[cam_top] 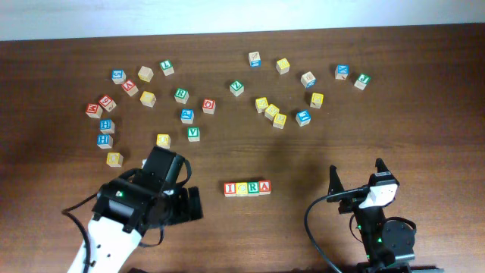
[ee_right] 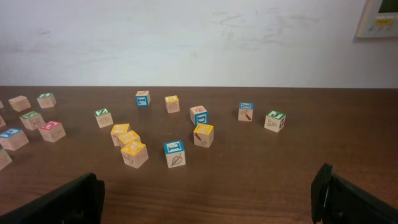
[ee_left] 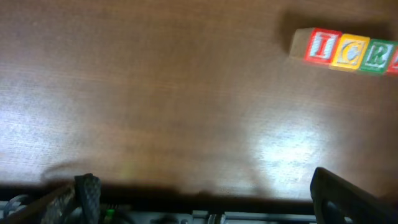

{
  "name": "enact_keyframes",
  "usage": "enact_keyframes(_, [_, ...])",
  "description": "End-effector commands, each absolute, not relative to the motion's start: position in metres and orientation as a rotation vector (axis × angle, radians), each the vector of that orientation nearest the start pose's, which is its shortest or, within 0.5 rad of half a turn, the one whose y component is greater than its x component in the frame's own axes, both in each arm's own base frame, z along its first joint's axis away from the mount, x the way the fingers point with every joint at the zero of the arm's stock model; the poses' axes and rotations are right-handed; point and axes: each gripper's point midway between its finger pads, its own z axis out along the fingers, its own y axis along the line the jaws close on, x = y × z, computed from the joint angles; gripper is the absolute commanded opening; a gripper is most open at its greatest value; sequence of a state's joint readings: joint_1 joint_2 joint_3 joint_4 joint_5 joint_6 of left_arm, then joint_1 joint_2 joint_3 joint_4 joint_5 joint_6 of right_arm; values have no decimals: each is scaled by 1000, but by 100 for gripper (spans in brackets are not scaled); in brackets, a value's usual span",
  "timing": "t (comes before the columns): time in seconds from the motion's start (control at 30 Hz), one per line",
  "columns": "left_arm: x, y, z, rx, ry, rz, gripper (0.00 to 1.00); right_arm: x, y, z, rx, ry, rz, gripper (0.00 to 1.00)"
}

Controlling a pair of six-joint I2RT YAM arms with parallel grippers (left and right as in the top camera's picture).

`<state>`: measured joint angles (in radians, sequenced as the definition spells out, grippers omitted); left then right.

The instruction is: Spell out ICRA

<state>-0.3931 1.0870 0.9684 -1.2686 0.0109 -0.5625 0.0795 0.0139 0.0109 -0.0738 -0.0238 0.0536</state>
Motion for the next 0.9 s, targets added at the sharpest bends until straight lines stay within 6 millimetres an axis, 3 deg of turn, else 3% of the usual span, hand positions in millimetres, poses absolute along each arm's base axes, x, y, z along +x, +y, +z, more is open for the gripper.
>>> enact_keyframes(0.0, [206,-83,151,-159,2808,-210,99,245,20,156,-20,1649,112,98])
enact_keyframes(0.13, [252,-100,184,145,2542,-257,99,245,20,156,-20,1649,112,98])
enact_keyframes(0.27, [264,-82,195,187,2460,-196,99,245,20,156,-20,1649,112,98])
enact_keyframes(0.37, [263,-55,201,80,2441,-155,99,245,20,156,-20,1649,112,98])
enact_keyframes(0.53, [253,-30,232,-29,2315,-144,99,245,20,156,-20,1649,112,98])
enact_keyframes(0.6, [243,-26,239,38,2286,-126,99,245,20,156,-20,1649,112,98])
enact_keyframes(0.77, [236,-23,228,66,2285,-103,99,245,20,156,-20,1649,112,98])
enact_keyframes(0.87, [231,-21,218,134,2186,-60,99,245,20,156,-20,1649,112,98])
